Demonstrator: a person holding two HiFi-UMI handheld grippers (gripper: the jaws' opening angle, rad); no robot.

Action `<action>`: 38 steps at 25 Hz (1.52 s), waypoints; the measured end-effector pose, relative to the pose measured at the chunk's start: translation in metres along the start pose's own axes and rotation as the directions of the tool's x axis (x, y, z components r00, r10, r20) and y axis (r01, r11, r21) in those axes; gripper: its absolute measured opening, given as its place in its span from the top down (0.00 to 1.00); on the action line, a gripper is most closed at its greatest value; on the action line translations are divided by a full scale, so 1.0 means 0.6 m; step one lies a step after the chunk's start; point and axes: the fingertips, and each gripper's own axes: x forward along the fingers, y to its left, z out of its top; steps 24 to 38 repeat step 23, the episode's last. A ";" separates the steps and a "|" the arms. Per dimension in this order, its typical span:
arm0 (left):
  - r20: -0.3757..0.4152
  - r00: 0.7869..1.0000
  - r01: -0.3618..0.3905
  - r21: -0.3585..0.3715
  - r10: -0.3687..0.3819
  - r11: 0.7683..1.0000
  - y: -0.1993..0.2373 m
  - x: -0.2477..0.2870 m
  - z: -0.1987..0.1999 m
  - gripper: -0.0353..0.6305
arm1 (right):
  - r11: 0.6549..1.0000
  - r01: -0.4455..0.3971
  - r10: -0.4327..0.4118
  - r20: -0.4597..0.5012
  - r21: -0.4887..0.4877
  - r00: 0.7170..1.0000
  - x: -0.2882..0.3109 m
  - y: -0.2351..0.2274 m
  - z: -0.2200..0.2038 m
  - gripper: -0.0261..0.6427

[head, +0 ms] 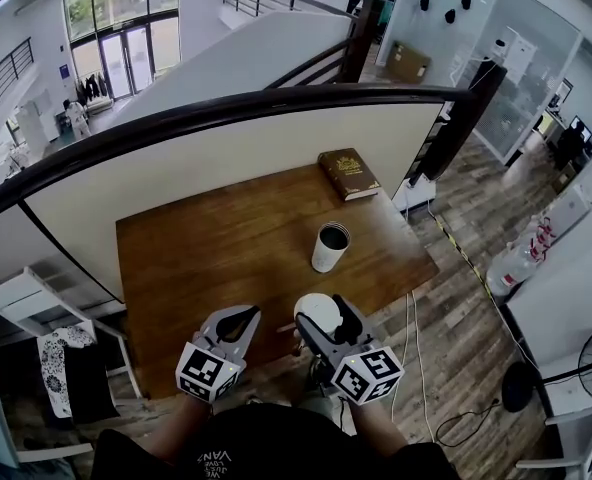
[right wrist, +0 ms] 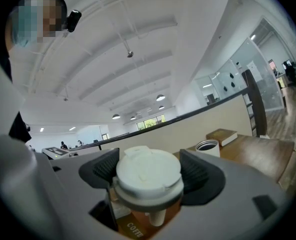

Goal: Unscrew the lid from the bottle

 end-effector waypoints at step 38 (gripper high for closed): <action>-0.019 1.000 -0.004 0.011 0.004 1.000 -0.005 -0.003 -0.016 0.93 | 1.000 -0.025 0.025 -0.011 0.003 1.000 0.007 0.009 0.002 0.43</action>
